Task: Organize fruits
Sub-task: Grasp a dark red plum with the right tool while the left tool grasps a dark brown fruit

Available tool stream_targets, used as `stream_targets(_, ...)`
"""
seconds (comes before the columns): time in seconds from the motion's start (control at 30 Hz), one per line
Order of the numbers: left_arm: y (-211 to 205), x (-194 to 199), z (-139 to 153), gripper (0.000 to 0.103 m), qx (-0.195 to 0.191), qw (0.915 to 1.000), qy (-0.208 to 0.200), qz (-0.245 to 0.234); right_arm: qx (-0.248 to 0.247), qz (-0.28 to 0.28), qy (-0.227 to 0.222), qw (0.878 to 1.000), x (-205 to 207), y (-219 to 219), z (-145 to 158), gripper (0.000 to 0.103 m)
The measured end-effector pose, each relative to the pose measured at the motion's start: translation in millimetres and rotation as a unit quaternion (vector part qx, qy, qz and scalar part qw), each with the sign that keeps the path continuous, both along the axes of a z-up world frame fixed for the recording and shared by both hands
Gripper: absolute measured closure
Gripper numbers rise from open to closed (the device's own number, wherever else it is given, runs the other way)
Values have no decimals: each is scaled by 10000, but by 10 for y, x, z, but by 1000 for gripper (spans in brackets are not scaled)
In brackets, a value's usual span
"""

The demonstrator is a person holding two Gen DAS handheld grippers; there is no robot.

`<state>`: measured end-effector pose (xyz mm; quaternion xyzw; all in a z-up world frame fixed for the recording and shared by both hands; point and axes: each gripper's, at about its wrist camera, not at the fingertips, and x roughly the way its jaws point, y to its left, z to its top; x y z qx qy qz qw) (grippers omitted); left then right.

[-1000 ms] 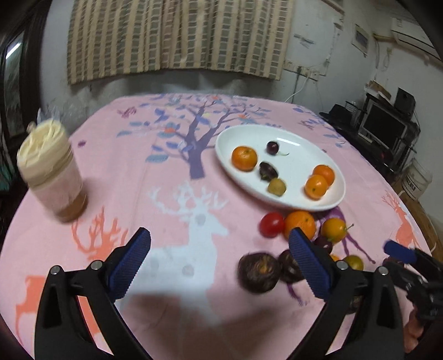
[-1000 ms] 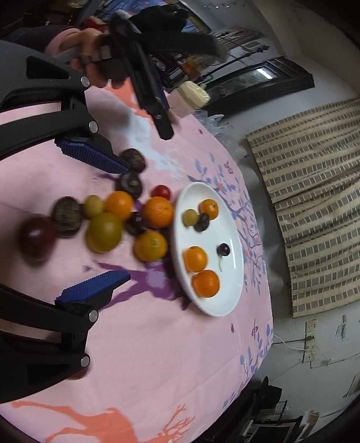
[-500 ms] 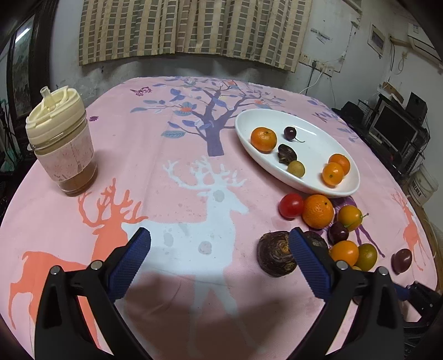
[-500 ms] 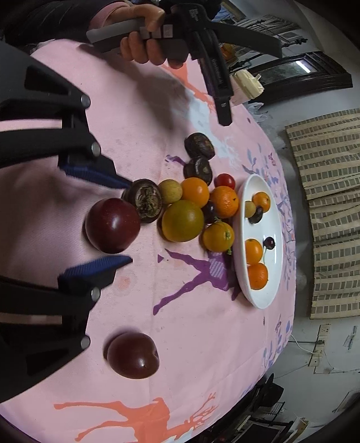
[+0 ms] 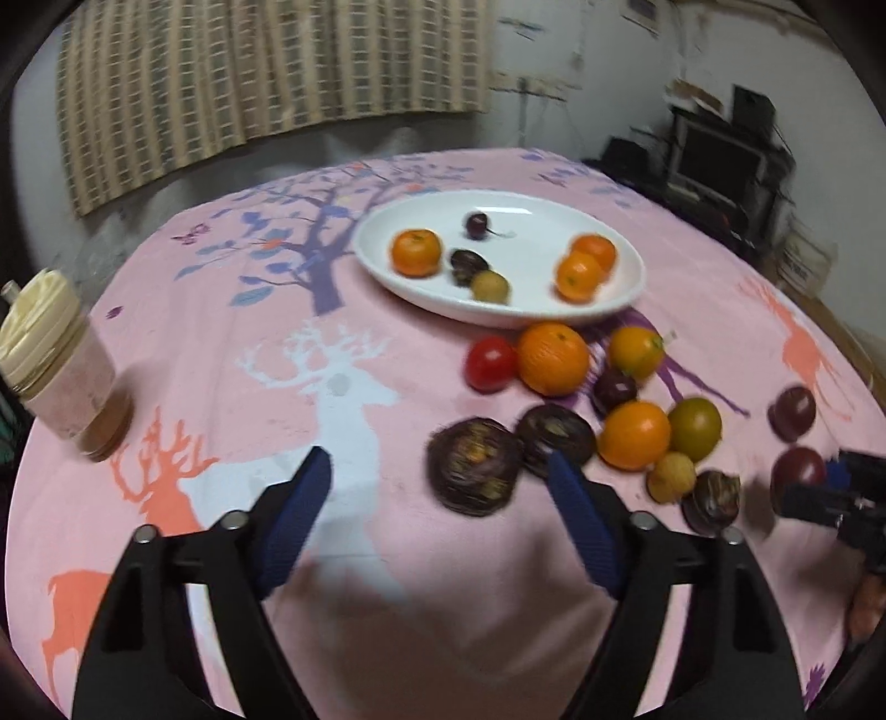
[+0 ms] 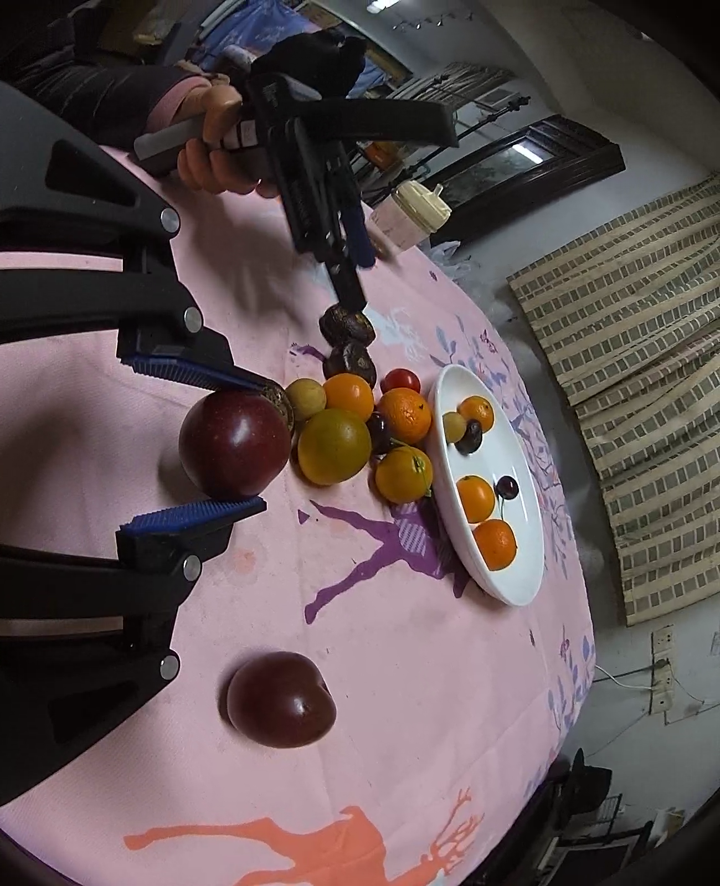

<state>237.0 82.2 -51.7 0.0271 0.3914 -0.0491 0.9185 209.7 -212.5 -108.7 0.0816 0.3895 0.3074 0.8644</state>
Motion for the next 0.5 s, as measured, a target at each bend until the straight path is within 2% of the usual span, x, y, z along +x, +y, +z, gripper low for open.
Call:
stream_targets(0.07, 10, 22, -15, 36, -97, 9999, 64, -57, 55, 6, 44, 10000, 16, -5, -3, 65)
stream_targets(0.27, 30, 124, -119, 49, -305, 9984, 429, -220, 229, 100, 19, 9997, 4, -19, 6, 65)
stream_targets(0.5, -74, 219, -233, 51, 61, 9976, 589, -348, 323, 207, 26, 9993, 8, -10, 9, 64)
